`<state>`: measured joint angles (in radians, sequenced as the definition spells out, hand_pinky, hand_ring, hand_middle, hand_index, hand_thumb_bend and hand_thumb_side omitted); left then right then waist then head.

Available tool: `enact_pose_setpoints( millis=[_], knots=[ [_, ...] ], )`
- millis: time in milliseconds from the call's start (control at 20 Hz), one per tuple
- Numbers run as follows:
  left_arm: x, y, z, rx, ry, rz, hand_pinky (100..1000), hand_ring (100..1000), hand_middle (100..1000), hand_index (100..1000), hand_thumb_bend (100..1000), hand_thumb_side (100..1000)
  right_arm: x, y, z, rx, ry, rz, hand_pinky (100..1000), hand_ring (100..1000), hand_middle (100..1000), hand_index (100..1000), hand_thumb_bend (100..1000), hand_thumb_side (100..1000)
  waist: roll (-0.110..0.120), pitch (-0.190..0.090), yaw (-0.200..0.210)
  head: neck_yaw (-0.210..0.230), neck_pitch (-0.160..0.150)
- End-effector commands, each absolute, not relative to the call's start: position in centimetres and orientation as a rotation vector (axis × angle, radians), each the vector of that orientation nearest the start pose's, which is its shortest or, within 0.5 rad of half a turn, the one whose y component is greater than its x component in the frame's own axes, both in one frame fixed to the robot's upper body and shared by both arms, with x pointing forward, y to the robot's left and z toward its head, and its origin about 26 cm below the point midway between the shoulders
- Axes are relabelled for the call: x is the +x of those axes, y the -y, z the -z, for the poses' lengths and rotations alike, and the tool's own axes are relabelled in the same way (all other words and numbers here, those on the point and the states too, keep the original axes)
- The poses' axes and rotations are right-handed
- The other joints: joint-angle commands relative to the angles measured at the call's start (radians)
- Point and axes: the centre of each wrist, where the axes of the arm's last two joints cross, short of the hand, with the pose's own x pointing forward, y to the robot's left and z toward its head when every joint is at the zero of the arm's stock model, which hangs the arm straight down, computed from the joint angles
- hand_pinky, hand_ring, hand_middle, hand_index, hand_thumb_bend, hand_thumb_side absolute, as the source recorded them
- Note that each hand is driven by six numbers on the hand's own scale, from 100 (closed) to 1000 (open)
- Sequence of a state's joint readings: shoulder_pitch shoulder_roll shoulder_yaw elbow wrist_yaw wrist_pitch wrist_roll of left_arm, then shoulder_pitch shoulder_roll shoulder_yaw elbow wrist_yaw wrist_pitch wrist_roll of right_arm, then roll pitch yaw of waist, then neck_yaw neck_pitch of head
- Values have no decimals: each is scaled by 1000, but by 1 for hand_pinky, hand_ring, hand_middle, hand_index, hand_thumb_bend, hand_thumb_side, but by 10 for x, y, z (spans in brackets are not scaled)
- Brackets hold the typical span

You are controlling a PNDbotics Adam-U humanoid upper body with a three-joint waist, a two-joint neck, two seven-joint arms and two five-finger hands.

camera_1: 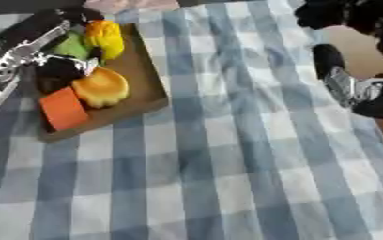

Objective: Pick up objects on the table and place them in the box.

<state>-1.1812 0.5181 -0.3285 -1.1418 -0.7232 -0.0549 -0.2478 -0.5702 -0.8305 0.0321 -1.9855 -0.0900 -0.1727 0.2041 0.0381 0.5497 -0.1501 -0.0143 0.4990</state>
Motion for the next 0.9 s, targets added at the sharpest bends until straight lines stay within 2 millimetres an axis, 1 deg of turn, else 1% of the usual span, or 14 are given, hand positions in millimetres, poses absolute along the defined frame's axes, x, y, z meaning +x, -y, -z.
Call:
enact_pose_setpoints(
  millis=[50,250,350,400,450,500,550,600,650,700,750,900],
  knots=[
    [454,-204,-347,1122,1845,1429,936,892,910,1000,486,473,293,293,-333,507,-3143,1524,811,789,759,869,100,345,-3,-30,-3,-2,-6],
    [448,-201,-355,1097,1905,1383,931,879,906,1000,519,506,293,294,-330,515,-3156,1528,811,788,758,869,100,348,-3,-35,-1,-6,1],
    [444,-199,-360,1071,1942,1359,929,871,903,1000,501,515,293,294,-329,519,-3164,1530,811,788,758,869,100,350,-3,-41,3,-10,6],
    [442,-198,-363,1057,1959,1346,925,865,896,1000,477,511,293,295,-328,520,-3168,1531,811,788,758,869,100,349,-3,-44,4,-12,8],
    [439,-197,-365,1046,1977,1331,914,850,879,995,380,482,293,295,-328,521,-3172,1532,811,788,759,869,100,348,-3,-48,7,-14,11],
    [436,-197,-369,1038,2001,1302,912,844,873,986,333,477,293,296,-327,523,-3177,1533,811,788,759,869,100,347,-4,-53,10,-18,15],
    [432,-196,-373,1028,2034,1268,904,827,855,960,190,453,293,297,-326,526,-3182,1534,811,788,759,869,100,347,-5,-59,15,-22,21],
    [426,-196,-377,1011,2078,1230,895,809,836,935,100,417,293,298,-325,530,-3188,1534,811,788,759,869,100,347,-6,-66,21,-27,29],
    [418,-195,-382,989,2132,1185,888,792,820,915,100,394,293,299,-324,533,-3194,1531,811,788,759,869,100,347,-8,-73,28,-33,36],
    [408,-195,-387,962,2193,1135,886,778,807,896,100,397,292,300,-323,535,-3201,1526,811,789,759,869,100,345,-9,-80,34,-40,44],
    [398,-197,-393,933,2256,1079,885,764,791,877,100,418,292,302,-323,537,-3207,1520,811,789,759,869,100,343,-11,-87,41,-47,51],
    [359,-207,-408,823,2443,868,883,746,774,860,100,447,291,306,-321,544,-3223,1502,811,789,760,869,100,339,-18,-109,60,-67,74]
  ],
)
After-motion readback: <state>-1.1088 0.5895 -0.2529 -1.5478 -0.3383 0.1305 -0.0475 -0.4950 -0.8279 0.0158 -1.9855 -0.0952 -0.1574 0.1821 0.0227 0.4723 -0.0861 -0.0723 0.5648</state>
